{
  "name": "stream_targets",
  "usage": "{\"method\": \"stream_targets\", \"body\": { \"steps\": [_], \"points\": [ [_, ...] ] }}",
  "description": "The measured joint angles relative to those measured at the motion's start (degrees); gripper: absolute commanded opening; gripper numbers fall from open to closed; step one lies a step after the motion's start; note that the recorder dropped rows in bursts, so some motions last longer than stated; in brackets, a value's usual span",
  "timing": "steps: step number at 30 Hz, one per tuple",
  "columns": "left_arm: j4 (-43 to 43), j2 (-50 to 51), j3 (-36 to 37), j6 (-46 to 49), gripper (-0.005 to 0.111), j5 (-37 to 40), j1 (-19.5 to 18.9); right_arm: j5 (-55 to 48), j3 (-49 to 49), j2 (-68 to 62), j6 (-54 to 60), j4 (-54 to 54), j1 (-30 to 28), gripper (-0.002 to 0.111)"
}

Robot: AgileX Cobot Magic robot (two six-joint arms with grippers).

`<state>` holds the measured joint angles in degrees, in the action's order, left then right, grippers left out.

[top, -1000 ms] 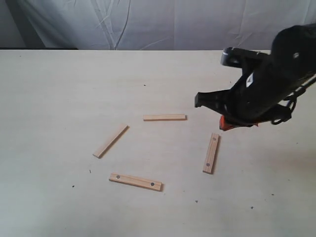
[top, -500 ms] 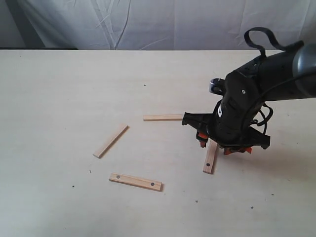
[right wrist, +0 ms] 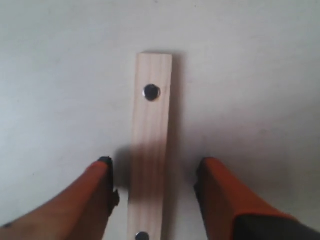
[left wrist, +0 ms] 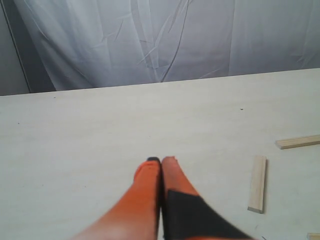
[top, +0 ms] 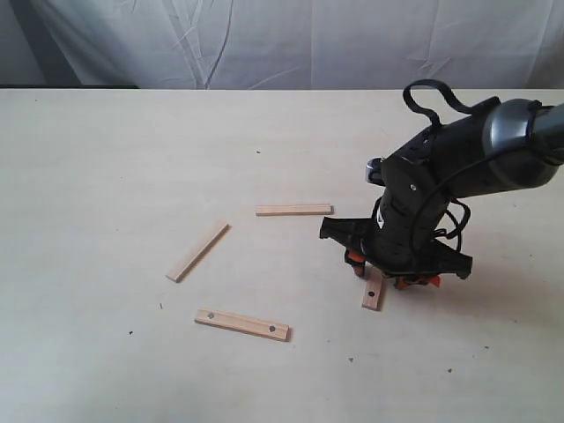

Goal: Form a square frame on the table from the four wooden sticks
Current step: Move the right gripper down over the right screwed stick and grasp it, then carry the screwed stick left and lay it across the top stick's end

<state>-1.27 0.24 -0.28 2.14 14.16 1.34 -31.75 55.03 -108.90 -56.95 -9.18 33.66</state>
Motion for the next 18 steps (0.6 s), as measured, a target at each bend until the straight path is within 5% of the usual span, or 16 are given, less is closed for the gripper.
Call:
{"method": "stream_targets", "body": {
  "steps": [5, 18],
  "points": [
    [0.0, 0.0, 0.0, 0.0, 0.0, 0.0, 0.0, -0.4, 0.1, -0.2, 0.0, -0.8, 0.0, 0.0],
    [0.1, 0.0, 0.0, 0.0, 0.0, 0.0, 0.0, -1.2, 0.4, 2.7, 6.6, -0.6, 0.1, 0.0]
  ]
}}
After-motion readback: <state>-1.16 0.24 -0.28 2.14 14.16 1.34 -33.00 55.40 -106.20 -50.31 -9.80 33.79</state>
